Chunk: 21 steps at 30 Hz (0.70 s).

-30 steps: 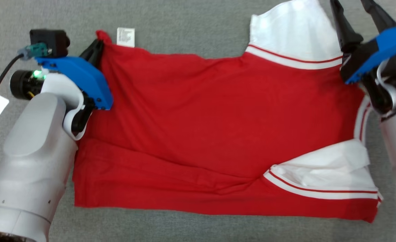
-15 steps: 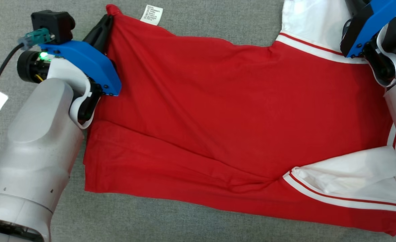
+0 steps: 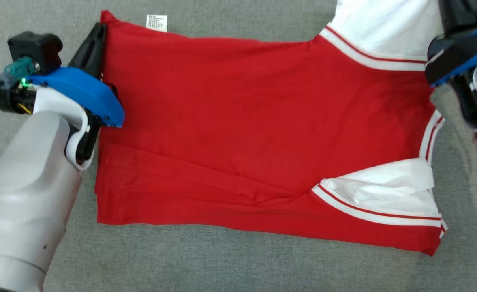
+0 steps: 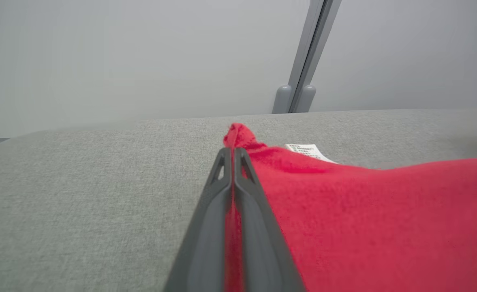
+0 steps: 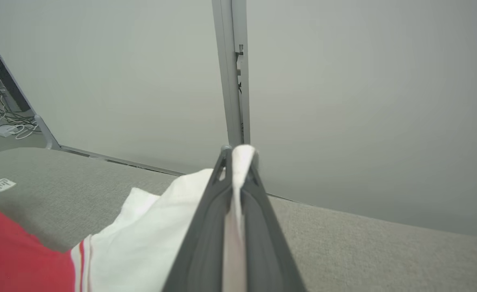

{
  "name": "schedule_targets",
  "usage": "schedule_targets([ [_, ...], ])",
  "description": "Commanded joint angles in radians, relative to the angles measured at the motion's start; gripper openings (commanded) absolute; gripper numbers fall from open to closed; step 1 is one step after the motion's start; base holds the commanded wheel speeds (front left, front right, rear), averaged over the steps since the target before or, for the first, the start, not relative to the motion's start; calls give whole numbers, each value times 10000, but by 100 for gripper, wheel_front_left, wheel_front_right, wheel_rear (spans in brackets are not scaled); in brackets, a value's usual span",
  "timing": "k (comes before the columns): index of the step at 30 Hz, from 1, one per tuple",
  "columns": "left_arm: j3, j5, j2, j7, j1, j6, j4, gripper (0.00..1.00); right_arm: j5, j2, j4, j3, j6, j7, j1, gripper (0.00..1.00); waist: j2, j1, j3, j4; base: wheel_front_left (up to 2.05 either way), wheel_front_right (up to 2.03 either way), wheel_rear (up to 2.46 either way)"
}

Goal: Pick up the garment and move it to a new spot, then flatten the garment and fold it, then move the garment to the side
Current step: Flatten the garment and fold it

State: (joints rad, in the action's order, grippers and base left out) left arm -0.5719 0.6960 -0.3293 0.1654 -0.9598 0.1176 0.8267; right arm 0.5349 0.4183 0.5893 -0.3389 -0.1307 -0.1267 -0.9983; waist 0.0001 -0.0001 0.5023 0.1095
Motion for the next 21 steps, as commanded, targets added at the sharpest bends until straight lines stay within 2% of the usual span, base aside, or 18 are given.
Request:
schedule_targets([
  [1,41,73,-133,161,456,-138,-276,0,111,90,-548,28,-1,-174,691,0,-1,1,-373,-262,0,0,0],
  [7,228,394,-386,402,2080,-492,-1214,0,108,5,-2166,215,-1,-245,3176,0,-1,1,-1007,-486,0,0,0],
  [11,502,832,-529,486,3376,-816,-1846,0,125,-287,-3006,578,-1,-193,5080,0,-1,1,-1372,-608,0,0,0],
  [21,723,1498,-838,210,5532,-1433,-3102,0,128,-1127,-3952,1769,-1,-122,8069,0,-1,1,-1879,-713,0,0,0],
])
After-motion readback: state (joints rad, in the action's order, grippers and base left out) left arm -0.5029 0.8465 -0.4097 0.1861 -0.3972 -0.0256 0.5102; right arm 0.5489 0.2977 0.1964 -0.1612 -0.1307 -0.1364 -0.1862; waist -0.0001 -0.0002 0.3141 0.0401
